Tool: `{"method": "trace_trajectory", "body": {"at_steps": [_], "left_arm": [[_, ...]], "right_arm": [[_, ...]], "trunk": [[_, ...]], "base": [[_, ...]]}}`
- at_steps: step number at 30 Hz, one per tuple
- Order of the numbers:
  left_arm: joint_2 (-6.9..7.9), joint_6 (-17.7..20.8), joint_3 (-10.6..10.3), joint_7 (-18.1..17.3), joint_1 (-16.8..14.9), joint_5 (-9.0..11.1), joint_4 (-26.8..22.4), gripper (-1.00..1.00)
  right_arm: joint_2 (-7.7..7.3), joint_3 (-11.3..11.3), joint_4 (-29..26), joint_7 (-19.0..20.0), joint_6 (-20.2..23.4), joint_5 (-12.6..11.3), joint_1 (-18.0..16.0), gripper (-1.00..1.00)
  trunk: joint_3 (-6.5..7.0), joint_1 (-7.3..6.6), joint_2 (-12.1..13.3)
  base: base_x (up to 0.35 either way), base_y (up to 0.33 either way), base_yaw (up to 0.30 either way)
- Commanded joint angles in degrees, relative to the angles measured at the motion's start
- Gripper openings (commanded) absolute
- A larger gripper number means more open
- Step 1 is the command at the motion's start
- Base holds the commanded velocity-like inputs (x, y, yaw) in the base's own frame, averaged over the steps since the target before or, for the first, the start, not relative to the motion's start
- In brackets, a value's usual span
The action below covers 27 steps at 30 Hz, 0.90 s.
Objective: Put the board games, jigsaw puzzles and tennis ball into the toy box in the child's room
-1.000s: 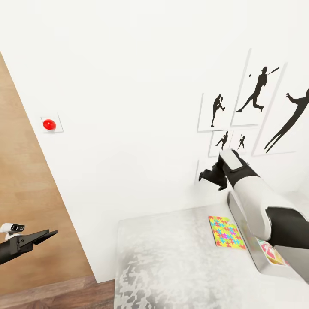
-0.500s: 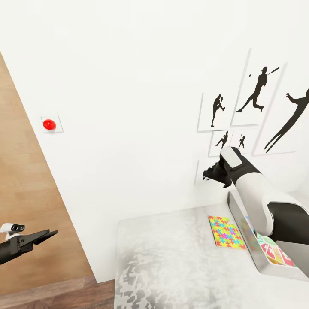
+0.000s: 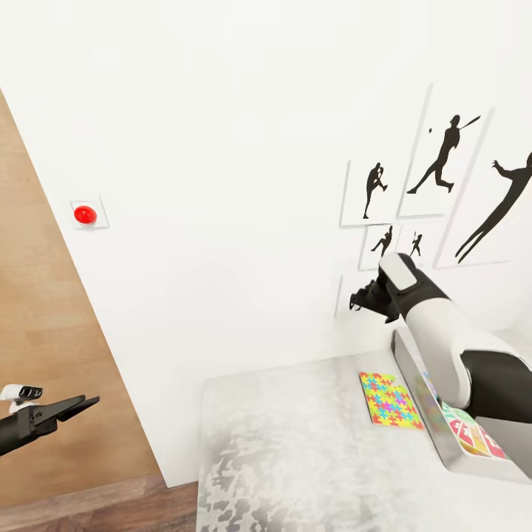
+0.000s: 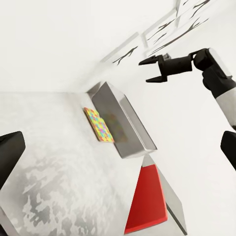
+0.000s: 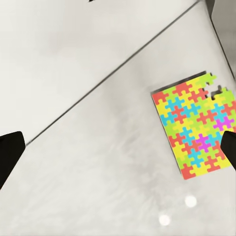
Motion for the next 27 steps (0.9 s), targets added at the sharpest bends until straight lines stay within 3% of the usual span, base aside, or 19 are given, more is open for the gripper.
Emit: {"method": "trace_trajectory", "body": {"at_steps": [1,16,27], "left_arm": [[0.04,0.6,0.0,-0.2,0.0,0.0,0.0,1.00],[0.07,0.6,0.0,-0.2,0.0,0.0,0.0,1.00],[0.07,0.6,0.0,-0.3,0.0,0.0,0.0,1.00]], "right_arm": [[0.04,-0.1,-0.1,-0.5,0.1,-0.4,0.1,1.00],[0.27,-0.1,-0.3,-0.5,-0.2,-0.4,0.7,1.00],[0.27,-0.1,-0.4,-0.5,-0.3,-0.4,0.7,1.00]], "trunk": [[-0.14,0.04,-0.1],[-0.14,0.04,-0.1],[-0.37,0.04,-0.1]], "base": [[0.000,0.000,0.000],[0.000,0.000,0.009],[0.000,0.000,0.186]]}}
